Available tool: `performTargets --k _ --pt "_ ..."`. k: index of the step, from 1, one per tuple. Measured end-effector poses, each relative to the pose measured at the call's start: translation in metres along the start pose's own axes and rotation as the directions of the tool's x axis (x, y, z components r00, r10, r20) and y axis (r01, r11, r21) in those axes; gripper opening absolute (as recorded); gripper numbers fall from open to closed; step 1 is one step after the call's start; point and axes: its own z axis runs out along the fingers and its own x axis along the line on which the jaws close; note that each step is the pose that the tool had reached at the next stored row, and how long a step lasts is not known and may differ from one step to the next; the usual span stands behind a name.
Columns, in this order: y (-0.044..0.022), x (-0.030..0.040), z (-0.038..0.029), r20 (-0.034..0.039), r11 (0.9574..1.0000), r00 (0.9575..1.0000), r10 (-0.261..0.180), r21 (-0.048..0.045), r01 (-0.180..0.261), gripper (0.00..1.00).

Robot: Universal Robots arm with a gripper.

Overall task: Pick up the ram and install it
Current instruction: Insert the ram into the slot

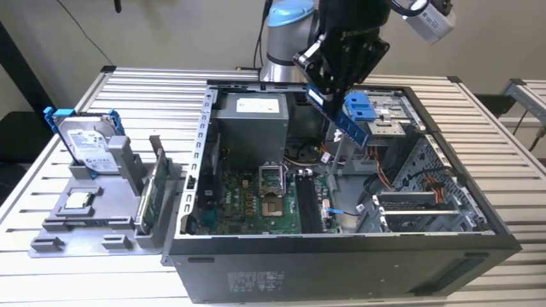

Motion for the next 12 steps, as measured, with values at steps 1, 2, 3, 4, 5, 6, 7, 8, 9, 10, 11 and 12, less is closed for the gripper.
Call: performTargets --k 1,2,3,4,5,6,7,8,9,10,11,12 --pt "0.0000 0.0000 0.0003 -0.0028 1.0000 1.0000 0.005 -0.0012 -0.005 0.14" --pt "0.0000 0.0000 0.0005 -0.0059 0.9999 0.9999 0.010 -0.0024 -0.010 0.14" --pt "0.0000 0.0001 0.0008 -0.0090 0.9999 0.9998 0.015 -0.0036 -0.015 0.14" --pt "0.0000 0.0001 0.0011 -0.0116 0.9998 0.9997 0.020 -0.0046 -0.020 0.14" --pt "0.0000 0.0001 0.0014 -0.0138 0.9997 0.9996 0.025 -0.0054 -0.026 0.14" --pt "0.0000 0.0001 0.0016 -0.0156 0.9995 0.9994 0.030 -0.0060 -0.030 0.14" --pt "0.0000 0.0001 0.0019 -0.0172 0.9994 0.9992 0.035 -0.0065 -0.035 0.14" --pt "0.0000 0.0000 0.0022 -0.0189 0.9992 0.9990 0.040 -0.0071 -0.040 0.14" --pt "0.0000 0.0000 0.0025 -0.0205 0.9989 0.9987 0.046 -0.0075 -0.046 0.14" --pt "0.0000 0.0000 0.0028 -0.0218 0.9987 0.9985 0.051 -0.0078 -0.051 0.14" --pt "0.0000 0.0000 0.0030 -0.0230 0.9984 0.9981 0.056 -0.0081 -0.057 0.14" --pt "0.0000 0.0000 0.0033 -0.0241 0.9980 0.9978 0.062 -0.0084 -0.062 0.14"
